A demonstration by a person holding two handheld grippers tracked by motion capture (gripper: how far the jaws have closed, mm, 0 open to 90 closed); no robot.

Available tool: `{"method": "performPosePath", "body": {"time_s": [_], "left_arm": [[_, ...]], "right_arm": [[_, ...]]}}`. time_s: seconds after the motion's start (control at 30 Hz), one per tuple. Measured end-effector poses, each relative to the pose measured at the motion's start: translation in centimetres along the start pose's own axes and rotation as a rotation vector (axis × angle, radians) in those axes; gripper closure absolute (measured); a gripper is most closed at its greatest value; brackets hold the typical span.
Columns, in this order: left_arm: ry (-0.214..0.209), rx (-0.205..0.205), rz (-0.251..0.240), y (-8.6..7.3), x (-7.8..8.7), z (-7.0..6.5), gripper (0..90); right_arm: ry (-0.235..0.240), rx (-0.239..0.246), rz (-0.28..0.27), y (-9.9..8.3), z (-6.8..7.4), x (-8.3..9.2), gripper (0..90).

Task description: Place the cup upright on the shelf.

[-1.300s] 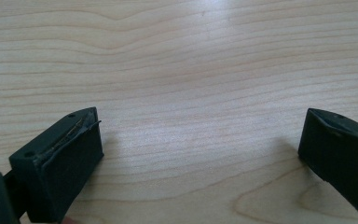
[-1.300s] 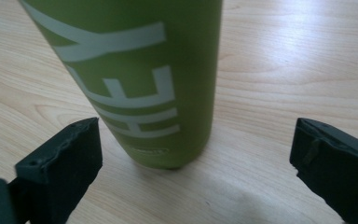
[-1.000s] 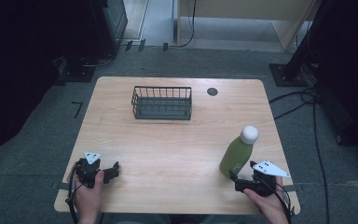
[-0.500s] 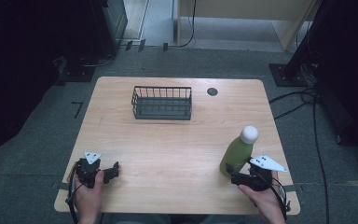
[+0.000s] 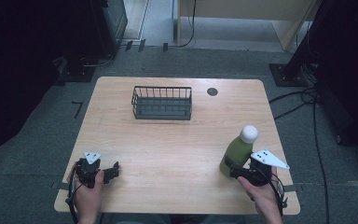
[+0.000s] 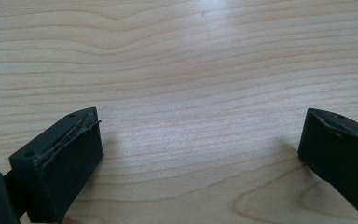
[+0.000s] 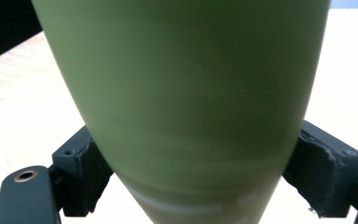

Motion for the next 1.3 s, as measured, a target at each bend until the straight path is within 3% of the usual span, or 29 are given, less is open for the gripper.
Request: {"method": "performPosePath", "body": {"time_s": [0.17,0.5,0.67,1.3], "left_arm": [[0.000,0.000,0.000,0.0,0.0,0.0,0.0],[0.000,0.000,0.000,0.0,0.0,0.0,0.0],[0.000,0.000,0.000,0.0,0.0,0.0,0.0],[0.000,0.000,-0.001,0.0,0.0,0.0,0.0]], "right_arm": [[0.001,-0.007,-0.018,0.8,0.3,0.0,16.2],[-0.045,0.023,-0.030,1.3,0.3,0.0,19.4],[-0.026,-0.003,-0.026,1.6,0.3,-0.1,19.7],[0.029,0.052,-0.034,4.6,2.6,-1.3,19.9]]}}
Point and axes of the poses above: each handheld gripper's, and its own axes: x roughly backward along the jaws, y roughly out of its top, z roughly to its left, the point moved 5 cm from there along -x, roughly forward along the jaws, and after that the axes turned 4 degrees about -x, right-handed, at the moved point
